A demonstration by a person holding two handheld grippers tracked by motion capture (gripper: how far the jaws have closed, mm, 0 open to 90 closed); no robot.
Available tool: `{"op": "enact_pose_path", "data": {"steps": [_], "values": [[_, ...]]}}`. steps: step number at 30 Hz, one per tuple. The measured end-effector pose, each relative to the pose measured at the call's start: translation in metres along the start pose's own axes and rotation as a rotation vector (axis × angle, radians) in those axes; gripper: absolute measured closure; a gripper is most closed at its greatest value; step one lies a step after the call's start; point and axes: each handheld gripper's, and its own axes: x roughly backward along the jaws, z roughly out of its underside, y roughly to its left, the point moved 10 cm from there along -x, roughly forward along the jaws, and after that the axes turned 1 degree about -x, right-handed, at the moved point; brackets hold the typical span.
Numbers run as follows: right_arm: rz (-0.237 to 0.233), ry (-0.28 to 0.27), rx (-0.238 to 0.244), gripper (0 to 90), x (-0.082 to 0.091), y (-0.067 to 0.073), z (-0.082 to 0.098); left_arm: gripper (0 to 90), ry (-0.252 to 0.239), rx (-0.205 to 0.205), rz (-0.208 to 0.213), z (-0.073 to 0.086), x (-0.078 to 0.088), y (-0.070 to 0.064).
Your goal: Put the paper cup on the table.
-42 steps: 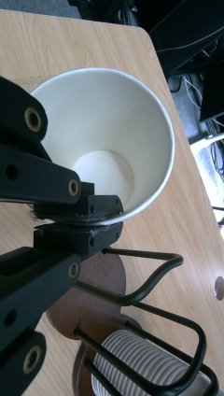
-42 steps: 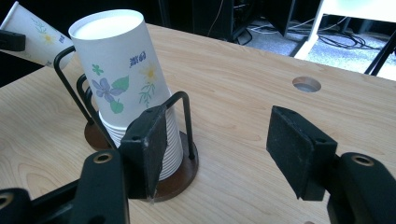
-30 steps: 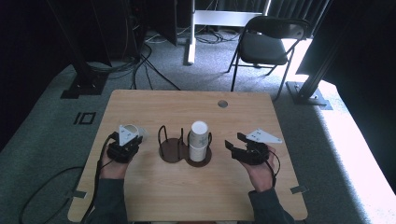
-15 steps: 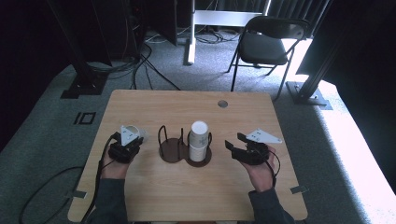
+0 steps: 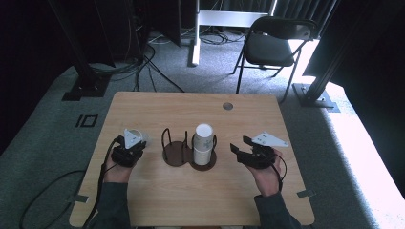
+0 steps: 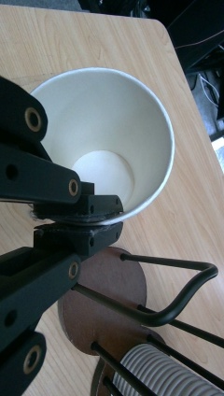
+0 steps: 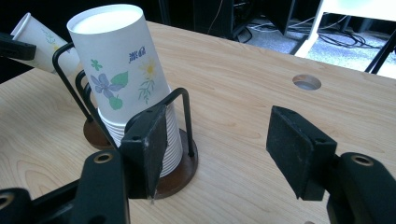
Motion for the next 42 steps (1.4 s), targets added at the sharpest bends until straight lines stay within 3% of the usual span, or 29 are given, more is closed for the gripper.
{"op": "enact_pose_path", "data": {"steps": [42], "values": [[-0.002, 0.007, 0.000, 38.0, -0.001, 0.000, 0.002, 86.6, 0.092, -0.020, 0.007, 0.016, -0.015, 0.000]]}}
